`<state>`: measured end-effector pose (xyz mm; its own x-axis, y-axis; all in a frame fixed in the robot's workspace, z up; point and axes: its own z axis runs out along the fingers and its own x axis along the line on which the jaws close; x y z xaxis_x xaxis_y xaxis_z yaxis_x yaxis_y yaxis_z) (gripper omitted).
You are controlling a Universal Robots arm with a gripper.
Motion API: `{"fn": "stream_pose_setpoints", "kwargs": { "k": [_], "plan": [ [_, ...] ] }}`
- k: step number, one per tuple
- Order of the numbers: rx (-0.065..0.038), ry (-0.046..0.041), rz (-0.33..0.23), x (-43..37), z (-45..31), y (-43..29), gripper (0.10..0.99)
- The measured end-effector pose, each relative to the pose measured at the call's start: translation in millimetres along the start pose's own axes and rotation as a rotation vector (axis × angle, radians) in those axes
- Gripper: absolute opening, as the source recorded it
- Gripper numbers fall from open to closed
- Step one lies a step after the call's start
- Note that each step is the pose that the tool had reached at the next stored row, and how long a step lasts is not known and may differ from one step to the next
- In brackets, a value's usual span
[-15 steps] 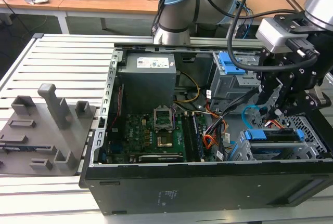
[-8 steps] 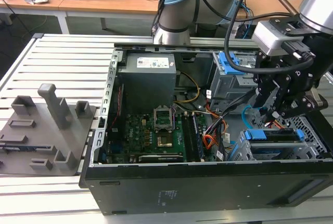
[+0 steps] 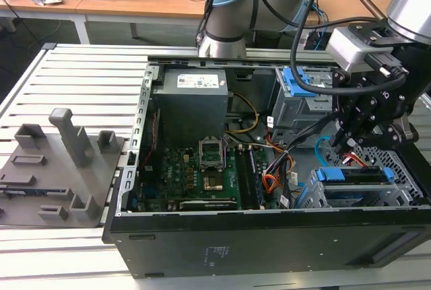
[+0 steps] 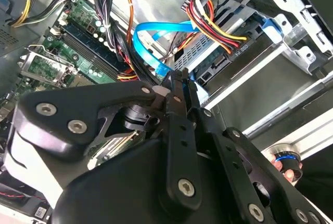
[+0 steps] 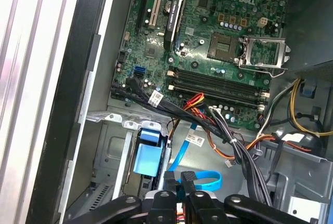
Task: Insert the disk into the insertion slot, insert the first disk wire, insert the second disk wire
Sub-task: 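Insert the second disk wire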
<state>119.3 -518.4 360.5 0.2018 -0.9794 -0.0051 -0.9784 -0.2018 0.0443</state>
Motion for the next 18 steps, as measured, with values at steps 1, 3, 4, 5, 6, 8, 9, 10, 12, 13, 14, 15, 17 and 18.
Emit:
{"fn": "stream_pose_setpoints", "kwargs": {
  "k": [1, 3, 4, 5, 6, 8, 9, 10, 12, 13, 14, 15, 17, 18],
  "plan": [
    [0.000, 0.0009, 0.000, 0.0, 0.0, 0.0, 0.161],
    [0.000, 0.0022, 0.000, 0.0, 0.0, 0.0, 0.161],
    [-0.001, 0.0028, 0.000, 0.1, 0.0, 0.0, 0.161],
    [-0.001, 0.0028, 0.000, 0.1, 0.1, 0.0, 0.161],
    [-0.001, 0.0027, 0.000, 0.5, 0.2, -1.1, 0.161],
    [-0.003, 0.0023, 0.000, 2.3, 0.3, -10.0, 0.161],
    [-0.003, 0.0022, 0.000, 3.2, 0.5, -10.7, 0.161],
    [-0.003, 0.0022, 0.000, 5.3, 0.7, -10.3, 0.161],
    [-0.003, 0.0022, 0.000, 12.1, 0.9, -8.9, 0.161],
    [-0.003, 0.0022, 0.000, 13.2, 1.0, -8.7, 0.161],
    [-0.003, 0.0021, 0.000, 16.6, 1.2, -8.0, 0.161],
    [-0.003, 0.0023, 0.000, 18.5, 1.2, -7.6, 0.161],
    [-0.003, 0.0021, 0.000, 20.0, 1.4, -7.3, 0.161],
    [-0.003, 0.0021, 0.001, 20.0, 1.4, -7.3, 0.161]
  ]
}}
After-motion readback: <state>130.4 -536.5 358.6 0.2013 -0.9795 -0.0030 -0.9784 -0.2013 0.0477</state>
